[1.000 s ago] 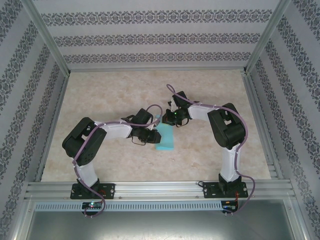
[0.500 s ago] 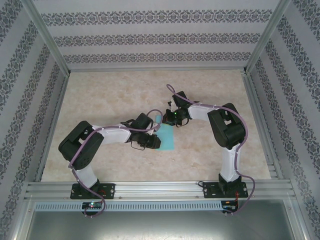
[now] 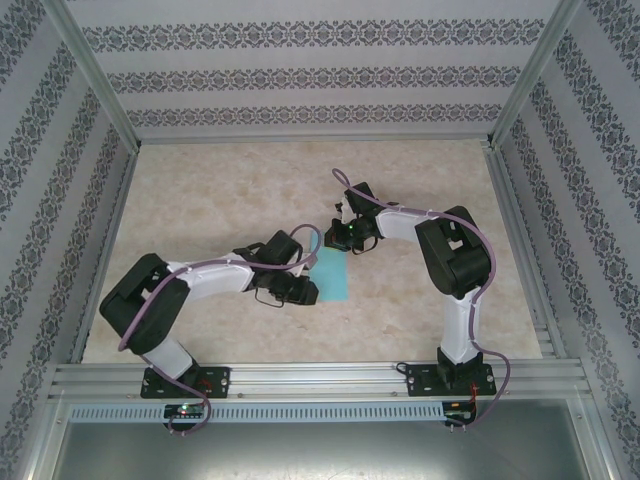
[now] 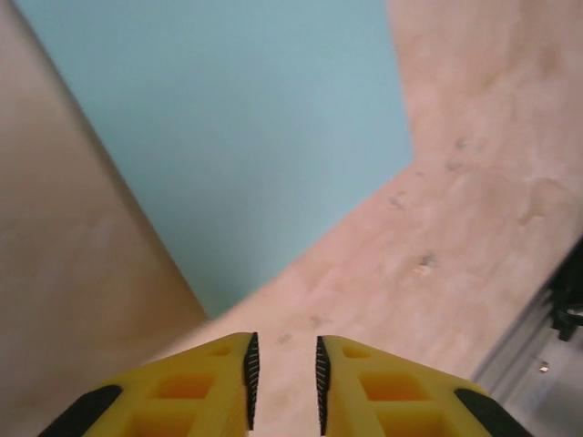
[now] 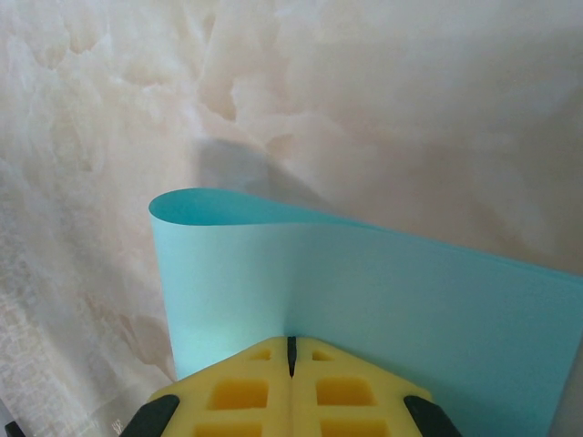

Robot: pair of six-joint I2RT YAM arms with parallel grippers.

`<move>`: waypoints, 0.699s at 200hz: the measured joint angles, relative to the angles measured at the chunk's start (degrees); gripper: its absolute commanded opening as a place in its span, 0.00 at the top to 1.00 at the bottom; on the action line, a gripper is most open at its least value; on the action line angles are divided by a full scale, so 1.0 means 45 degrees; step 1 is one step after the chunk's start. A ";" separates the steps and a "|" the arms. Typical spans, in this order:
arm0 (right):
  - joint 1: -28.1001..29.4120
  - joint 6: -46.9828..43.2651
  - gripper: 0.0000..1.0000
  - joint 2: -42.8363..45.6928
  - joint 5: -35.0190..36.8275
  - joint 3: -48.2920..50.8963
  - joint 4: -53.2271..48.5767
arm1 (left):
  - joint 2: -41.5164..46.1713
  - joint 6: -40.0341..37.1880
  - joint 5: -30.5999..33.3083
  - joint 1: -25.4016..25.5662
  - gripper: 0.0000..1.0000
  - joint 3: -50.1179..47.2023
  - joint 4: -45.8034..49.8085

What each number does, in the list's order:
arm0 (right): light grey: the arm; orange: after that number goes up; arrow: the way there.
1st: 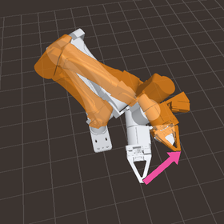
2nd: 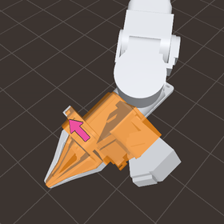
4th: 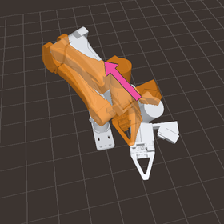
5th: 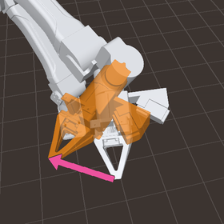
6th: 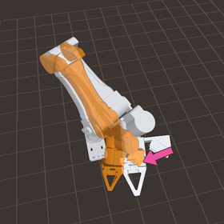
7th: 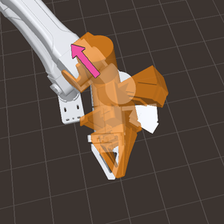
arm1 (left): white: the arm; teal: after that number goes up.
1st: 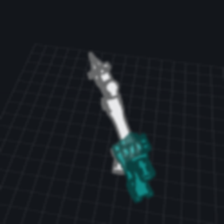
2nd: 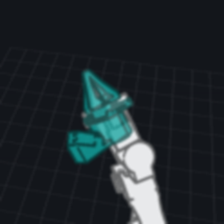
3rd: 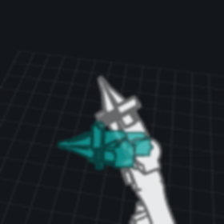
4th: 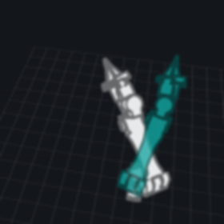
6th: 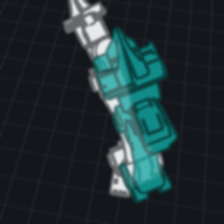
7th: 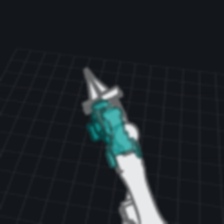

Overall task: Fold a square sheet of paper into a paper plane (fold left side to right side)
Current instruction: First fold the square sheet of paper in half at the center of the table.

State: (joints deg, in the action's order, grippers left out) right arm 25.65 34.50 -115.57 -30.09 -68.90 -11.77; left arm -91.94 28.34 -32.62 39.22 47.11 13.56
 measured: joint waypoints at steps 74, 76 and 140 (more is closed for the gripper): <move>0.0005 -0.0049 1.00 0.0000 0.0000 0.0000 0.0000 | -0.2181 0.0083 -0.0432 -0.1491 0.70 0.3220 -0.0374; 0.0005 -0.0049 1.00 0.0000 0.0000 0.0000 0.0000 | -0.2278 0.0083 -0.0437 -0.1491 0.70 0.3254 -0.0398; 0.0024 -0.0034 1.00 0.0000 -0.0005 -0.0010 0.0136 | -0.4109 0.0461 -0.0559 -0.1491 0.73 0.3512 -0.0797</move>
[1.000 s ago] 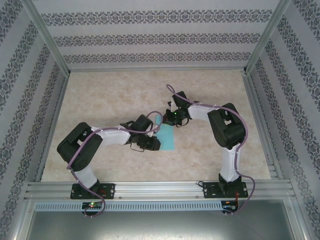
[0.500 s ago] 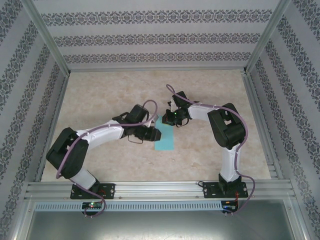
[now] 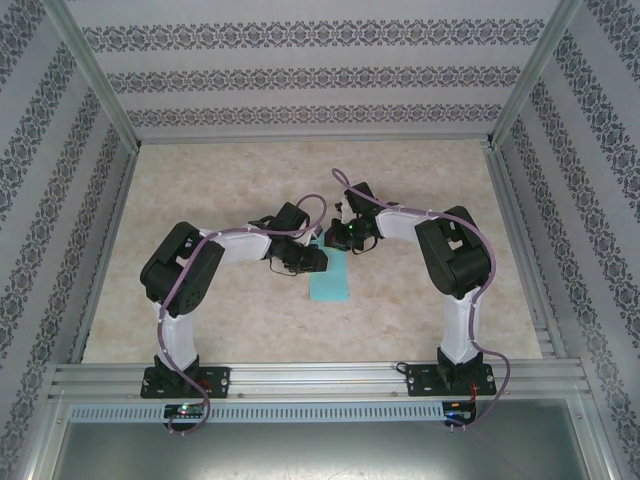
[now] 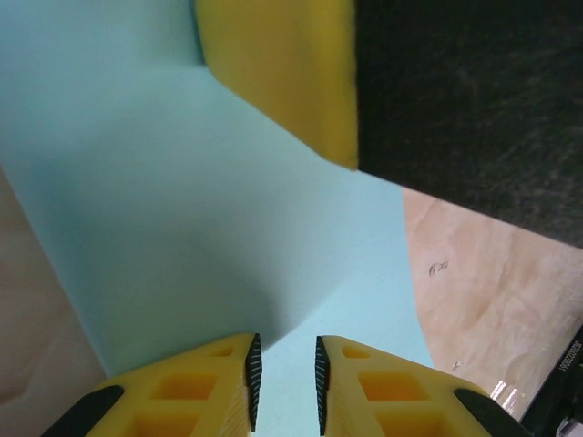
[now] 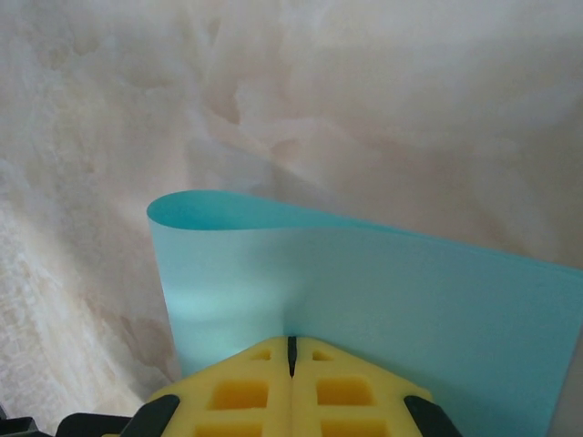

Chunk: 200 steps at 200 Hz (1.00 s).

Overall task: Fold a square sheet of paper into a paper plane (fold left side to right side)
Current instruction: First fold the square sheet of paper in half at the center of the table, then hold the square sheet of paper at the center of the table.

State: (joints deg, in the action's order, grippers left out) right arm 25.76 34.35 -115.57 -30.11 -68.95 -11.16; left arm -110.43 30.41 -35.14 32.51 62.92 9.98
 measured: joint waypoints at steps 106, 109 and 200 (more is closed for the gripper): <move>-0.0024 -0.0646 0.92 0.6343 0.1991 0.1938 -0.0529 | 0.0204 0.0680 0.0155 0.0000 0.74 -0.0627 -0.0976; -0.0024 -0.0733 0.94 0.6649 0.1991 0.2171 -0.0607 | 0.0204 0.0685 0.0151 0.0000 0.74 -0.0627 -0.0986; 0.1705 0.1137 1.00 0.5843 0.0758 0.5795 0.0204 | 0.0219 0.0729 0.0194 0.0000 0.73 -0.0627 -0.0986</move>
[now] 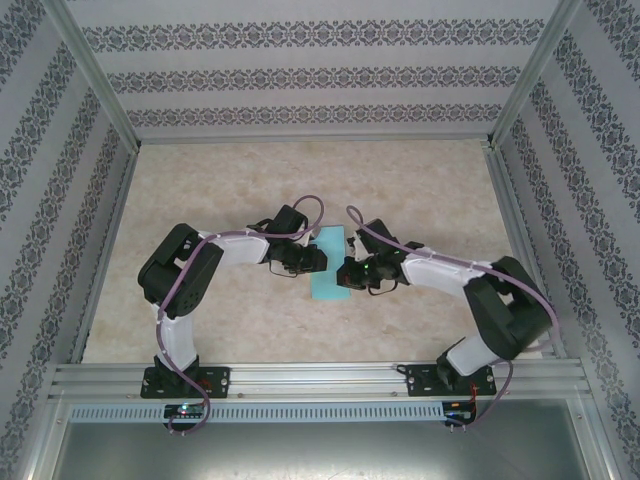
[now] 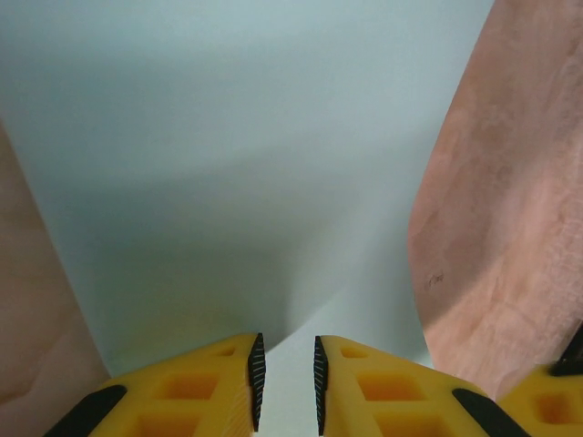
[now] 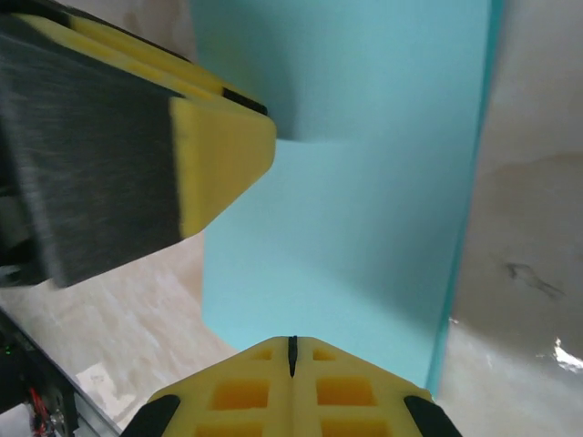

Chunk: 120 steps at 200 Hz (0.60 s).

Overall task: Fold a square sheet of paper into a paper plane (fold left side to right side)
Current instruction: Hold the square sheet of paper at the center of the table.

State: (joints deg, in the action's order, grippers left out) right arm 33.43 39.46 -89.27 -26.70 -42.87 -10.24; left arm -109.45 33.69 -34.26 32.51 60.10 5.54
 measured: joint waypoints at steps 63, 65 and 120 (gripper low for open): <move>0.0126 0.0112 1.00 -0.1831 0.0175 -0.0879 -0.0029 | 0.0000 -0.0005 0.0039 0.0000 0.72 0.0136 0.0165; 0.0131 0.0097 1.00 -0.1855 0.0204 -0.0903 -0.0063 | 0.0000 -0.0005 0.0053 0.0000 0.72 0.0165 0.0209; 0.0126 -0.0277 1.00 -0.2059 0.0204 -0.1229 -0.0529 | 0.0000 -0.0107 0.0427 -0.0005 0.65 0.1379 0.0952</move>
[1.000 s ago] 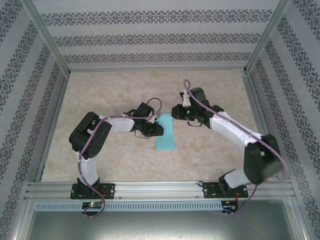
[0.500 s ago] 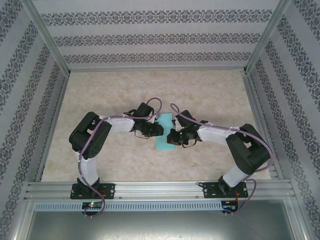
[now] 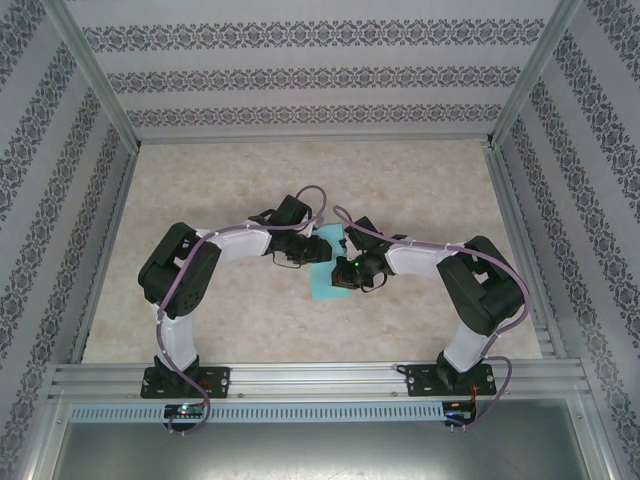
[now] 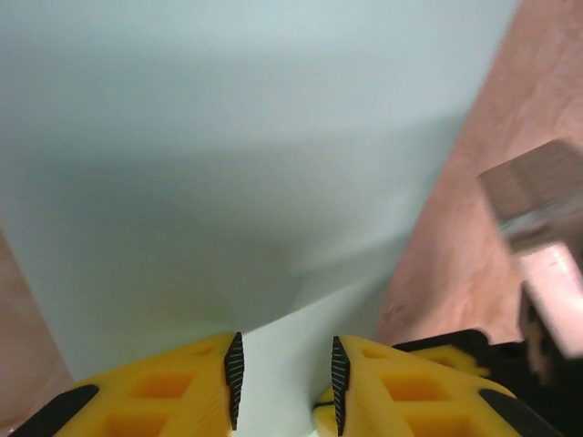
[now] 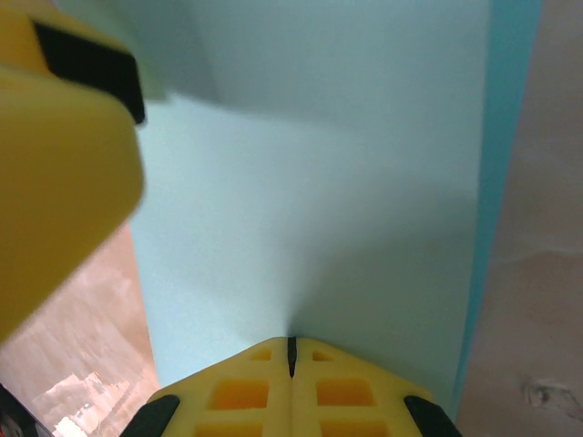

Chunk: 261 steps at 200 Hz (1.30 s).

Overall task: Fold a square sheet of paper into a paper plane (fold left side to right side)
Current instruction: Hold the square sheet of paper at the center of the table, then first fold the square sheet of paper in half at the center of the table.

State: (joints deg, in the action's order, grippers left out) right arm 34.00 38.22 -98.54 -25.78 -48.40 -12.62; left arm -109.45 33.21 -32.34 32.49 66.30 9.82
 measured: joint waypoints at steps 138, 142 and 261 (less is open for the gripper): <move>0.0005 -0.0447 1.00 -0.0117 0.0092 -0.0287 -0.0481 | -0.1078 -0.0044 0.0529 -0.0495 0.68 0.0690 -0.0005; 0.0005 -0.0486 1.00 -0.0121 0.0092 -0.0301 -0.0500 | -0.1078 -0.0044 0.0529 -0.0495 0.68 0.0690 -0.0010; 0.0005 -0.0918 1.00 -0.0160 0.0063 -0.0321 -0.0563 | -0.1768 0.0000 0.0243 -0.1166 0.68 0.1530 -0.0170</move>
State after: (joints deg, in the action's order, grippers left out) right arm 34.02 34.09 -99.26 -25.50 -49.84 -15.16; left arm -117.40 33.21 -31.24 27.24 73.19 9.06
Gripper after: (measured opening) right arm 0.037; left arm 0.317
